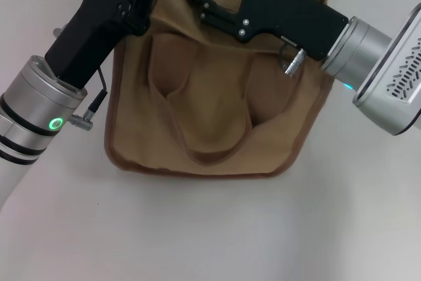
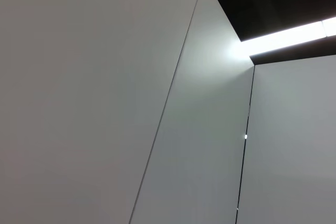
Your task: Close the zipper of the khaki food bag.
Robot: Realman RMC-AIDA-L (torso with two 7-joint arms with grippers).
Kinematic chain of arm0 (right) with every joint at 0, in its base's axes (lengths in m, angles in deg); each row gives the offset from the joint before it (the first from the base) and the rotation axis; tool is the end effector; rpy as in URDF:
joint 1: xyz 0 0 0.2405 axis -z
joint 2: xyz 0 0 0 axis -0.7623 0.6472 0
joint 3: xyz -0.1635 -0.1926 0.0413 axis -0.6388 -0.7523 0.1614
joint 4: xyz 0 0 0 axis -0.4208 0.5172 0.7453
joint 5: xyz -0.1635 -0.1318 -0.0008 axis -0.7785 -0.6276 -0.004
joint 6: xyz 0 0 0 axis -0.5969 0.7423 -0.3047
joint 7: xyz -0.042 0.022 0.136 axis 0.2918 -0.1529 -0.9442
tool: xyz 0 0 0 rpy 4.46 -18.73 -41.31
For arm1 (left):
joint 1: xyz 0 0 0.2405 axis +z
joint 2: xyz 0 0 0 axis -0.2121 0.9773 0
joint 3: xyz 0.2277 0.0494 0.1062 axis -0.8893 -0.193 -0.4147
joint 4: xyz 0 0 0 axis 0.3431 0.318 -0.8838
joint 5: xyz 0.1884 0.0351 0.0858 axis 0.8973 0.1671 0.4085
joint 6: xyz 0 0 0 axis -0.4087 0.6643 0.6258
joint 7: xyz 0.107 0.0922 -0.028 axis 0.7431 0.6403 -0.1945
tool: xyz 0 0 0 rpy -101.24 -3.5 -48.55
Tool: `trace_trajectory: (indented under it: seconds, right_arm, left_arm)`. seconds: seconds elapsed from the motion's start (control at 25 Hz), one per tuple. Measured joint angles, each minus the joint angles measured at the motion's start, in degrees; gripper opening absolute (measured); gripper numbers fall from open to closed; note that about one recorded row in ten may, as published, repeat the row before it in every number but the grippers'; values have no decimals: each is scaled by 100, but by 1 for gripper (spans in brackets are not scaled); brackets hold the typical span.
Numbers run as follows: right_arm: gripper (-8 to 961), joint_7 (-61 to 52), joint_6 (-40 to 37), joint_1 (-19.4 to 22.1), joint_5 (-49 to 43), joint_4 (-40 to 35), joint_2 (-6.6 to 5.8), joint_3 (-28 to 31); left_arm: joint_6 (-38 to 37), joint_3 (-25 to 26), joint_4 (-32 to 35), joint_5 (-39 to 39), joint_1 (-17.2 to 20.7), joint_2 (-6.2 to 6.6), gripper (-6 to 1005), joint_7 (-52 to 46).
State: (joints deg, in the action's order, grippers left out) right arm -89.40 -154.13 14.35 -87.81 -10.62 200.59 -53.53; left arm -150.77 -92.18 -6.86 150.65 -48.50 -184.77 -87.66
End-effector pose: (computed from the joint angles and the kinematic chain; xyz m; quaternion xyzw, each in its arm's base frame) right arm 0.1481 0.3579 -0.0610 -0.8317 -0.1584 0.3895 0.3627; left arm -0.2042 0.3107 -0.0148 -0.7215 -0.1421 -0.6241 0.2642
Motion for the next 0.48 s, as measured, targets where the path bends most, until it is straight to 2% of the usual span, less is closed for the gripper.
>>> trace_trajectory:
  seconds: [0.48]
  right_arm:
    - [757, 5, -69, 116, 29, -7, 0, 1]
  left_arm:
    - [71, 75, 0, 2, 14, 0, 82, 1]
